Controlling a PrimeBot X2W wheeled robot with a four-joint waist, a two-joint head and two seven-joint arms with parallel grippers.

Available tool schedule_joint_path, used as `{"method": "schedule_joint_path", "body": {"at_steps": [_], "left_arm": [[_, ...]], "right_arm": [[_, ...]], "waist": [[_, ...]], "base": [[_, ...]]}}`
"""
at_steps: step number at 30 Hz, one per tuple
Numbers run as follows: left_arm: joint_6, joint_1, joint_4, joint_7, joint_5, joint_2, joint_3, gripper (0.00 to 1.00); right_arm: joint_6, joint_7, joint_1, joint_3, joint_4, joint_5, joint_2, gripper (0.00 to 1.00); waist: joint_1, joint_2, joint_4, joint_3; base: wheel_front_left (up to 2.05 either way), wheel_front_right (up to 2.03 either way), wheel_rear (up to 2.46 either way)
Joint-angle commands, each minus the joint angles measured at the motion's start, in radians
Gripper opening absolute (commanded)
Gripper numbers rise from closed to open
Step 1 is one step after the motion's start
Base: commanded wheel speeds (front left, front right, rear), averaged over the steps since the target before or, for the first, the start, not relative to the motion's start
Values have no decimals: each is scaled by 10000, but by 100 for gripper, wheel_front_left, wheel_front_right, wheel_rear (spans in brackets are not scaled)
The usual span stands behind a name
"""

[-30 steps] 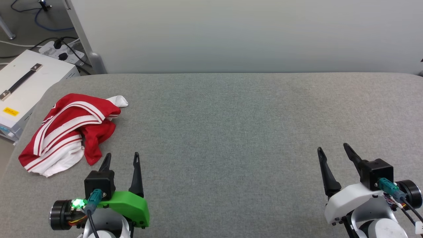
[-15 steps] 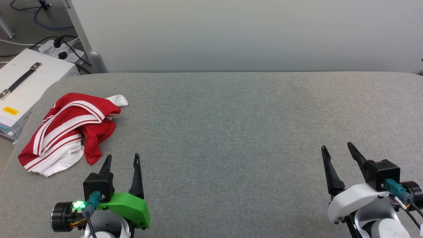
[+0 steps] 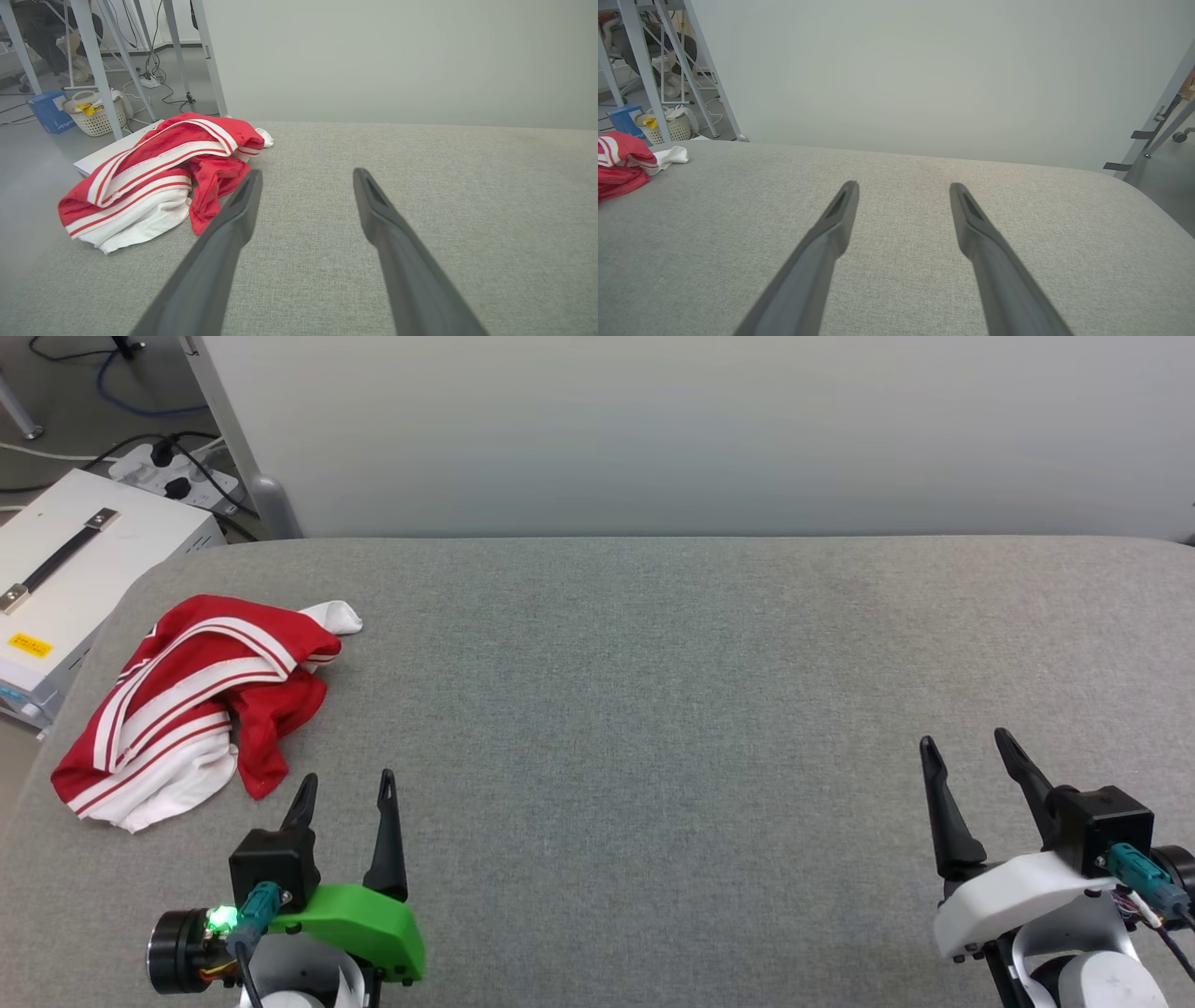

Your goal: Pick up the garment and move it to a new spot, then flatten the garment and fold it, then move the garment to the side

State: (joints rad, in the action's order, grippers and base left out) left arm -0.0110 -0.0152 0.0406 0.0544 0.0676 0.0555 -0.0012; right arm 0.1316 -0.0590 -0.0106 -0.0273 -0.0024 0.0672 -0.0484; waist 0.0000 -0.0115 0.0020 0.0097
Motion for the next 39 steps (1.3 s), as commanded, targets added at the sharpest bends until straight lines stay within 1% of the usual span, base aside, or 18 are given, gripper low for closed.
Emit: {"method": "schedule_joint_path", "body": {"at_steps": [1,21,39], "left_arm": [[-43,45,40,137,142,-14,-16,100],[-174,4,56,573,592,-23,-33,100],[-263,18,590,944,791,-30,-213,100]], "right_arm": [[-2,-118,-47,-43,-83,121,-6,100],[-4,-548,-8,-54,-80,244,-9,100],[-5,-914,-12,-115,362,251,-11,100]], "waist": [[0,30,1,2],[0,49,18,17],[0,65,17,87]], "base": [[0,0,0],[0,0,0],[0,0,0]]}}
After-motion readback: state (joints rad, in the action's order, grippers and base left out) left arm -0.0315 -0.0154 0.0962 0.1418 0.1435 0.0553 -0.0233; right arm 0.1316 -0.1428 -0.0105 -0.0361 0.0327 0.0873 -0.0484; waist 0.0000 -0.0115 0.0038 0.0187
